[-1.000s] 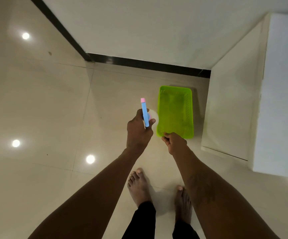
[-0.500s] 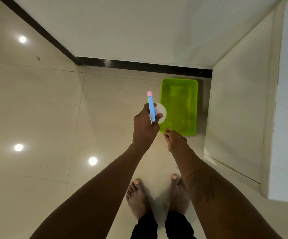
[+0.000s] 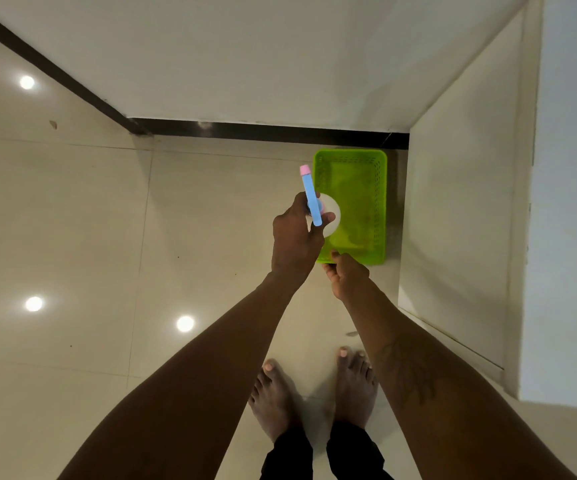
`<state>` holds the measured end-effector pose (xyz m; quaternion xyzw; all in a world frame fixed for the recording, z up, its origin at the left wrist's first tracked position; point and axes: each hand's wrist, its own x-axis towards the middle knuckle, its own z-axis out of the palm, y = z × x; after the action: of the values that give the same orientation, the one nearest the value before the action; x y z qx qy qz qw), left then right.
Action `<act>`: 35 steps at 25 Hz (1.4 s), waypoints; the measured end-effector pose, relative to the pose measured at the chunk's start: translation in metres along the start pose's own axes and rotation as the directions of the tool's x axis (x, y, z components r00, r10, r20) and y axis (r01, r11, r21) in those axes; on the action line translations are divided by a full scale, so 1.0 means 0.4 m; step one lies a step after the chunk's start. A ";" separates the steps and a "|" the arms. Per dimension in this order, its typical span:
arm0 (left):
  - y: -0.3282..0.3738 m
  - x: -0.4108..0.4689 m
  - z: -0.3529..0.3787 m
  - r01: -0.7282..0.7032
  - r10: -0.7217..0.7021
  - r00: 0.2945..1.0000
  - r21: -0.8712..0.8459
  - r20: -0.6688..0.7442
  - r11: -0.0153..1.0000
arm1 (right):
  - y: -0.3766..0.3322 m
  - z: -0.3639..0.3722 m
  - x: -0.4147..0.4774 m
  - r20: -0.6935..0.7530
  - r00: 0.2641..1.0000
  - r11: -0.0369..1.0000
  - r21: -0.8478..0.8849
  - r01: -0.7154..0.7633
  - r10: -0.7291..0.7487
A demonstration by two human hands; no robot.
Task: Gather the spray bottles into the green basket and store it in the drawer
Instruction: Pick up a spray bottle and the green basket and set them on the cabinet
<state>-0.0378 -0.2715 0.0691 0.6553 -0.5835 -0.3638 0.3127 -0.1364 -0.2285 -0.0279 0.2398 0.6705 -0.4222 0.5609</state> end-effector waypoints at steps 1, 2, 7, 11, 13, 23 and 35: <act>0.006 -0.001 0.002 0.011 -0.010 1.000 -0.017 0.006 1.000 | -0.010 -0.006 -0.015 -0.023 1.000 1.000 -0.021 -0.004 0.003; 0.010 -0.003 0.004 0.024 -0.024 1.000 -0.031 0.015 0.999 | -0.022 -0.011 -0.032 -0.057 0.998 0.996 -0.093 0.004 -0.009; 0.041 -0.012 -0.002 0.069 -0.069 0.997 0.011 0.046 0.998 | -0.073 -0.001 -0.157 -0.151 0.826 0.607 -0.750 0.262 -0.543; 0.062 -0.008 -0.001 0.100 -0.105 0.994 0.119 0.029 0.988 | -0.091 0.045 -0.262 0.298 0.559 0.391 -0.470 0.792 -0.774; 0.061 0.003 0.001 0.161 -0.164 0.986 0.148 0.014 0.976 | -0.105 0.048 -0.277 0.478 0.407 0.221 -0.398 0.891 -0.778; 0.032 0.075 0.051 0.076 -0.077 0.997 0.033 0.016 0.997 | -0.217 0.108 -0.203 0.719 0.182 -0.181 -0.397 0.900 -0.671; 0.003 0.170 0.102 0.055 -0.120 0.962 0.257 0.244 0.965 | -0.313 0.209 -0.091 0.797 0.271 -0.297 -0.482 0.824 -0.540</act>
<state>-0.0691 -0.3384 0.0404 0.6618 -0.6302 -0.3834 0.1336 -0.1809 -0.3589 0.0428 -0.6190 0.6882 -0.2383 0.2941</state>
